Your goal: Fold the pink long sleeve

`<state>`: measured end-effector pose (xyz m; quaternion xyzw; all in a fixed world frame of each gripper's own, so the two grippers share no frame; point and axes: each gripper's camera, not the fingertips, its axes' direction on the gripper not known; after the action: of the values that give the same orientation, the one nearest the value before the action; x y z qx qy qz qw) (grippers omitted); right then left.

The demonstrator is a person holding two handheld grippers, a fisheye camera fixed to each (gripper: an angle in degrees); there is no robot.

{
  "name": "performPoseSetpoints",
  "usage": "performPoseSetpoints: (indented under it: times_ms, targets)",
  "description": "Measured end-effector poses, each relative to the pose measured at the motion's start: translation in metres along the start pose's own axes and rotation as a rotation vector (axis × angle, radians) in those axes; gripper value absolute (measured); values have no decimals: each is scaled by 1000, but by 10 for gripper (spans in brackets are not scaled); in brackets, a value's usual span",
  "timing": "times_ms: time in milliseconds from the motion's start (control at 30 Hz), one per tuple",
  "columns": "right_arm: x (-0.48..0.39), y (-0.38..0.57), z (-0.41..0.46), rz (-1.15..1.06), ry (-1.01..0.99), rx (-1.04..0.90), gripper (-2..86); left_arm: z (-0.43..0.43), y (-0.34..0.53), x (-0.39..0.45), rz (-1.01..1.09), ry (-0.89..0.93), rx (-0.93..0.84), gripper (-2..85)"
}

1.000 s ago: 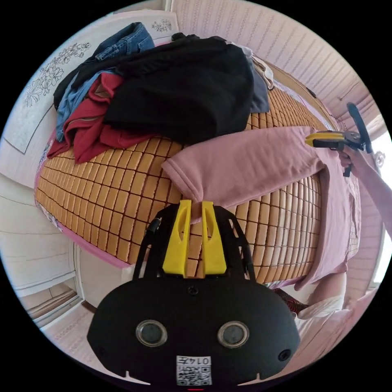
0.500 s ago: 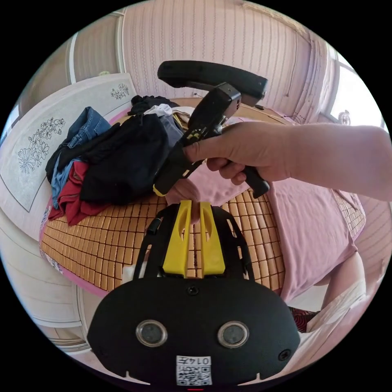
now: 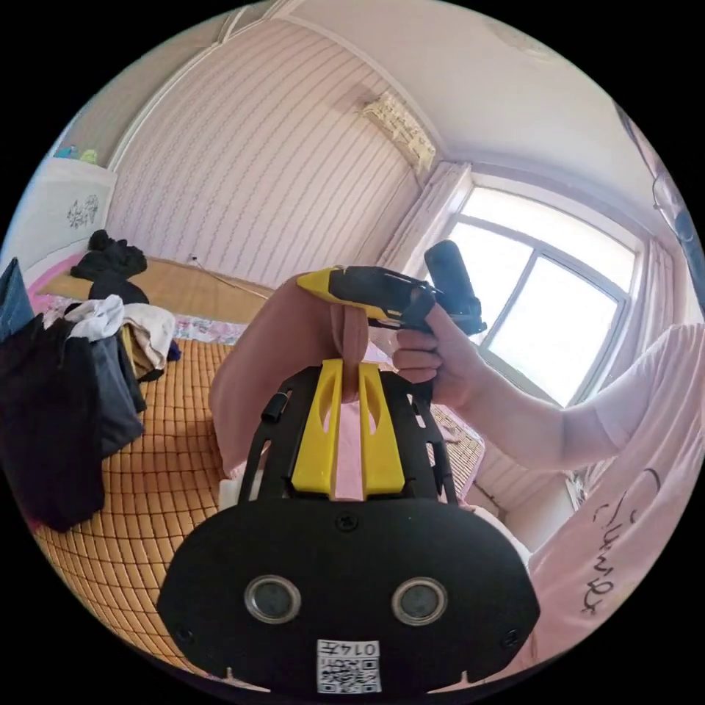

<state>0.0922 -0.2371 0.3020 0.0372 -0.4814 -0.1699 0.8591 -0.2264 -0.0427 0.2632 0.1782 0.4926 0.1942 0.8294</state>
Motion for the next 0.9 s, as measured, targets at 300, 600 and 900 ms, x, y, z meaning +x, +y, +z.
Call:
performPoseSetpoints:
  times_ms: [300, 600, 900]
  targets:
    - [51, 244, -196, 515, 422, 16, 46, 208, 88, 151, 246, 321, -508, 25]
    - [101, 355, -213, 845, 710, -195, 79, 271, 178, 166, 253, 253, -849, 54]
    - [134, 293, -174, 596, 694, -288, 80, 287, 135, 71, 320, -248, -813, 65]
